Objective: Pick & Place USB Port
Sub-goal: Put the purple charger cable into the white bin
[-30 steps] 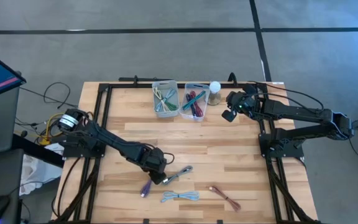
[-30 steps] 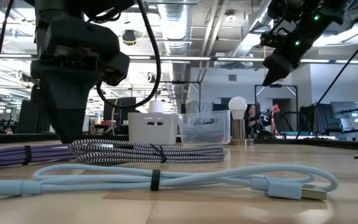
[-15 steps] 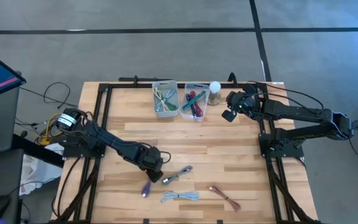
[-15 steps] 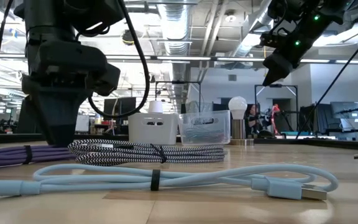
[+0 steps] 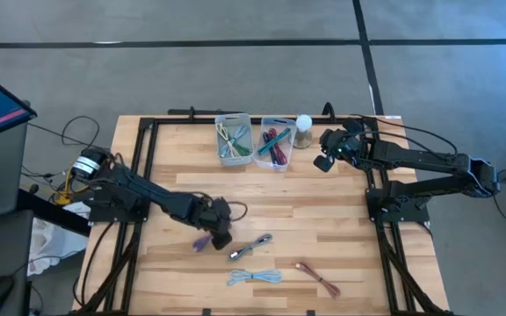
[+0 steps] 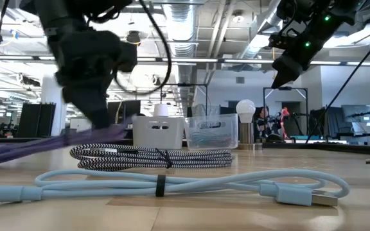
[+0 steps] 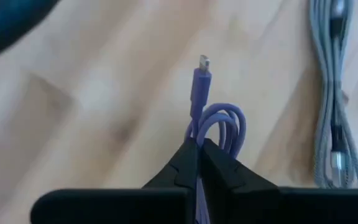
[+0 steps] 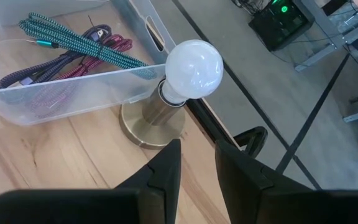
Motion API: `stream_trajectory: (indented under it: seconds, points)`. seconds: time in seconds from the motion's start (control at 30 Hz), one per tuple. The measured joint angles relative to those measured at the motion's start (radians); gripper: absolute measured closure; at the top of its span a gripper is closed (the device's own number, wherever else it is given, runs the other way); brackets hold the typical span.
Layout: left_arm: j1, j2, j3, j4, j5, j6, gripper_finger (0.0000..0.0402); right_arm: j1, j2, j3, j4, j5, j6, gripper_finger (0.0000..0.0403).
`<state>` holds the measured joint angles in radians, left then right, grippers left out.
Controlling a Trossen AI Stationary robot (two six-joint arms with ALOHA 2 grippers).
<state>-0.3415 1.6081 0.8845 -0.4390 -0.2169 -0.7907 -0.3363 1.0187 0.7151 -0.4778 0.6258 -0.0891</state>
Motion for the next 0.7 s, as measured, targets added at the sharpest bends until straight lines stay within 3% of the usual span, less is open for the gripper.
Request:
stream_trajectory:
  seconds: [0.23,0.4,0.7]
  points:
    - [0.146,-0.166,0.001,-0.004,-0.208,0.294,0.0394,0.000,0.000,0.000,0.000,0.000,0.001,0.0310]
    - [0.333,-0.242,0.001,0.049,-0.227,0.505,0.0394,0.000,0.000,0.000,0.000,0.000,0.002,0.0310]
    - [0.676,-0.276,0.001,0.421,0.047,0.802,0.0395,0.000,0.000,0.000,0.000,0.001,0.003,0.0310]
